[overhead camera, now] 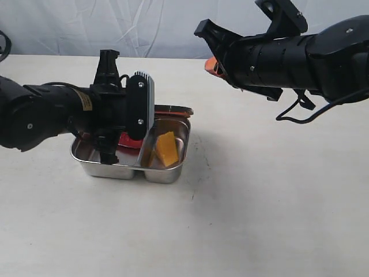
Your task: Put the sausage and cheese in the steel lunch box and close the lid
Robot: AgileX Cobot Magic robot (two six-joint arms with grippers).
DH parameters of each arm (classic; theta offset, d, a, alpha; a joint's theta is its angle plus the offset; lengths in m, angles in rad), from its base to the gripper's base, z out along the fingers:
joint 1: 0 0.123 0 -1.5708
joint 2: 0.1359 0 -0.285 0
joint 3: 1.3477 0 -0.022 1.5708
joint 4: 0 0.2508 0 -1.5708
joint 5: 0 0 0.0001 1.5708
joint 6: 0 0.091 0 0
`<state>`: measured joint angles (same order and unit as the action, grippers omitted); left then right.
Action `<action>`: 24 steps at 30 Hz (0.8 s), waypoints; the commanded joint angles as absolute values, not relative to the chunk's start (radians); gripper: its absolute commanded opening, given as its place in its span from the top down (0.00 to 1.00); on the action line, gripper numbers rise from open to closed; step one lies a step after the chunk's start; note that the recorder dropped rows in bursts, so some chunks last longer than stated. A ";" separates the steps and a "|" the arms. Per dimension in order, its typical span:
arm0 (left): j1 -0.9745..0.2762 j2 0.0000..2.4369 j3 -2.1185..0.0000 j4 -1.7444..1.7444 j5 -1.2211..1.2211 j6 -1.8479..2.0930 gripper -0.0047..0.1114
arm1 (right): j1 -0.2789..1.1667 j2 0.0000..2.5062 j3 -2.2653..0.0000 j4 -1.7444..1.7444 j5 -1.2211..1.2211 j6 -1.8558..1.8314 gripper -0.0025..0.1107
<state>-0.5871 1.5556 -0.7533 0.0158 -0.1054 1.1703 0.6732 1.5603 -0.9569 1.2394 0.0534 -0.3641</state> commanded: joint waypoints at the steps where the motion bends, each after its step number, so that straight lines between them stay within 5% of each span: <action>1: -0.590 1.571 -0.717 -0.008 -0.102 1.163 0.96 | 0.659 1.551 -0.961 1.217 0.045 -0.374 0.99; 24: -0.590 1.571 -0.666 -0.068 0.131 1.162 0.96 | 0.570 1.551 -0.961 1.191 0.222 -0.374 0.99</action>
<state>-0.5890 1.5591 -0.6856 0.0104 -0.0412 1.1878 0.5751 1.5603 -0.9569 1.2030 0.2011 -0.3670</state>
